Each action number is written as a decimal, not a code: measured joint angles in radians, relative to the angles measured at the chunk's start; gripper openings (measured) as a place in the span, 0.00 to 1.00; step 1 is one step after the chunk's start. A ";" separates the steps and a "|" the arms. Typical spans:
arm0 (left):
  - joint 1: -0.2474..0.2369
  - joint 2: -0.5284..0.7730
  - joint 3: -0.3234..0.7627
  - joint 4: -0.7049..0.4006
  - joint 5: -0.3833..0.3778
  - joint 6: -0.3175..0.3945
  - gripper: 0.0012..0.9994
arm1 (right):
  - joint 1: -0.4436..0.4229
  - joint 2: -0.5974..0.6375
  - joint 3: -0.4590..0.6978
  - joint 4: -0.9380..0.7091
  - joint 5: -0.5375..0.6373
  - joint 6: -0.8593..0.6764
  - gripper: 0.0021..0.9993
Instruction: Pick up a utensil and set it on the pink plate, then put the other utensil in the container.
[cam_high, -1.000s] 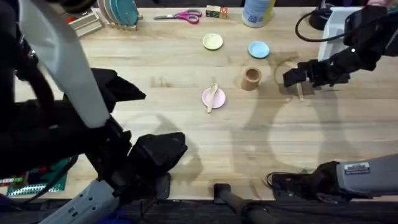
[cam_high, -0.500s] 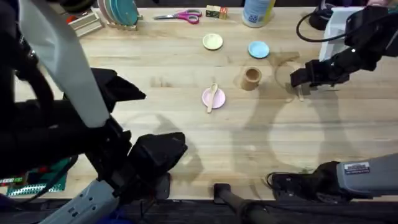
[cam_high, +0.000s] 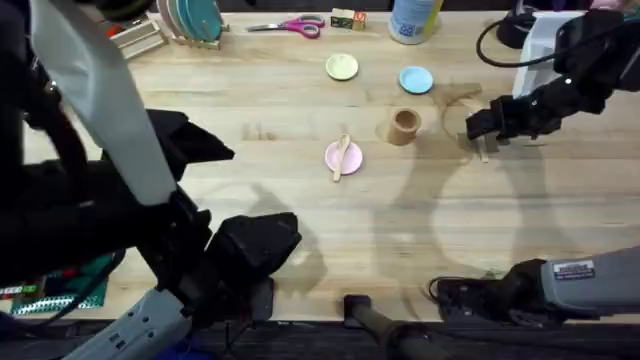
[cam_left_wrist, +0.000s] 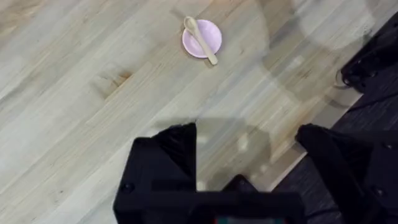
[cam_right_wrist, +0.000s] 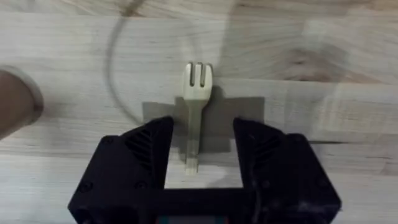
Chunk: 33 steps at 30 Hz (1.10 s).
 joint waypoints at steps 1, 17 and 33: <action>0.000 0.000 0.000 0.000 0.000 0.000 0.99 | 0.000 0.000 0.000 0.000 0.000 0.001 0.59; 0.000 0.000 0.000 0.000 0.000 0.000 0.99 | 0.000 0.002 0.000 0.010 0.001 0.012 0.30; 0.000 0.000 0.000 0.000 0.000 0.000 0.99 | -0.001 0.003 0.006 -0.011 -0.033 0.018 0.03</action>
